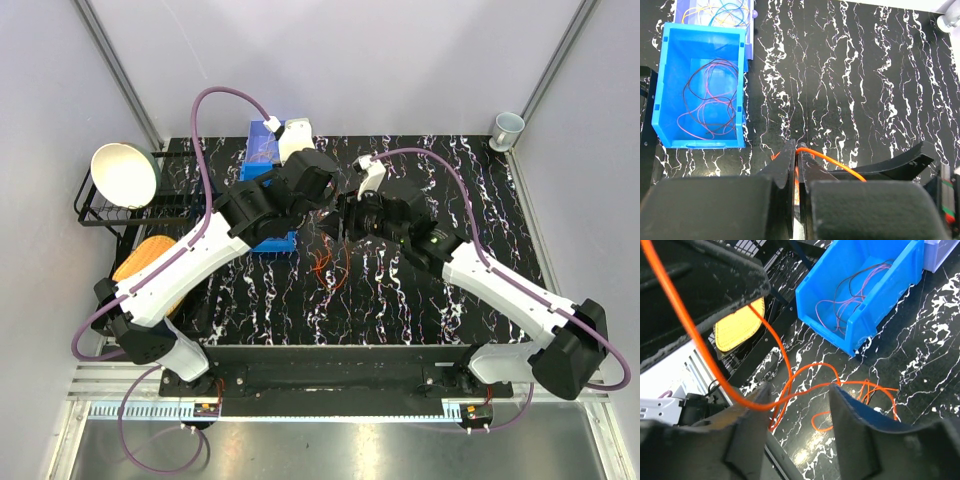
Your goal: Untangle the cables
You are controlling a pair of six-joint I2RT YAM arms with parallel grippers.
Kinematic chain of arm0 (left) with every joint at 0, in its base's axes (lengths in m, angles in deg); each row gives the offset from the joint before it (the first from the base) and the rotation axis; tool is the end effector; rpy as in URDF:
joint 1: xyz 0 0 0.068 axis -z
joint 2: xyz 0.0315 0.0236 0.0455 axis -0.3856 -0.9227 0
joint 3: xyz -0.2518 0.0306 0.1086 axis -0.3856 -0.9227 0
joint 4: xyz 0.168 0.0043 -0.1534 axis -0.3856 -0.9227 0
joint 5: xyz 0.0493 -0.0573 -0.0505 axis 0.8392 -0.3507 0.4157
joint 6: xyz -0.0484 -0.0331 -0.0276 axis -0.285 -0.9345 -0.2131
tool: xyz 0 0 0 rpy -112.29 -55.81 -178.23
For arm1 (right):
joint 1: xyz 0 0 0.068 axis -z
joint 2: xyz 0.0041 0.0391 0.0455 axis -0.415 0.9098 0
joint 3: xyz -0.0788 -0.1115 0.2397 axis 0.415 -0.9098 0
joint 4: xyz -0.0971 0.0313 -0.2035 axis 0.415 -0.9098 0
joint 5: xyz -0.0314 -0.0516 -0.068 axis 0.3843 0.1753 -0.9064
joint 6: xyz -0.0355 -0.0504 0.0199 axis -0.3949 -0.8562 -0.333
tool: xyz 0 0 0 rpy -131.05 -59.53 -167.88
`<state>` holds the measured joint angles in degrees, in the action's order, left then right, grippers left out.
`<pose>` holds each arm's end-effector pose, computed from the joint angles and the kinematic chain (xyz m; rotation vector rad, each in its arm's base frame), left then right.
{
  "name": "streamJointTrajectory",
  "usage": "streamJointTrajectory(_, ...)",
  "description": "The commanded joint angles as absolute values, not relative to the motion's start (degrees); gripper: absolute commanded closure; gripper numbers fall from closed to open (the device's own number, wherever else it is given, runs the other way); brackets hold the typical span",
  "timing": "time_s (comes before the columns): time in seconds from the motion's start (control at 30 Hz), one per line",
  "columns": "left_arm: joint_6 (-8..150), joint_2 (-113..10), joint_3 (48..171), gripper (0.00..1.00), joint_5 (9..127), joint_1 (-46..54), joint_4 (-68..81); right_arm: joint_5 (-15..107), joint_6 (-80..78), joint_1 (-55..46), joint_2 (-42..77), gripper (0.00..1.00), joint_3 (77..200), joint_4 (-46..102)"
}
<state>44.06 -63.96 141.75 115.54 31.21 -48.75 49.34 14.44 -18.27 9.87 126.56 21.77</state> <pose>0.1931 -0.2106 0.4307 -0.0972 2.0561 -0.2457 0.1980 0.1968 0.3587 -0.4920 1.9076 0.9542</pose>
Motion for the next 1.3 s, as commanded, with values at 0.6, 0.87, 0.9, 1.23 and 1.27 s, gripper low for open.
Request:
streamJointTrajectory(0.6, 44.61, -60.84, 140.54, 1.0, 112.23, 30.67, -45.9, 43.41, 12.28, -19.52, 6.61, 1.0, 126.47, 26.19)
streamJointTrajectory(0.87, 53.57, -55.58, 133.96, 0.2, 105.82, 29.09, -40.11, 40.77, 7.89, -18.29, 2.39, 1.0, 125.85, 20.74)
streamJointTrajectory(0.9, 56.02, -54.69, 133.08, 0.19, 102.24, 28.57, -39.06, 41.38, 7.8, -17.16, 1.69, 1.0, 125.68, 19.78)
streamJointTrajectory(1.23, 70.8, -35.28, 114.89, 0.18, 71.02, 23.02, -22.2, 74.04, 8.68, -4.93, -1.05, 1.0, 126.19, 16.87)
streamJointTrajectory(1.27, 71.68, -31.87, 111.57, 0.17, 68.82, 22.94, -20.87, 76.96, 8.68, -4.93, -0.26, 1.0, 126.99, 16.34)
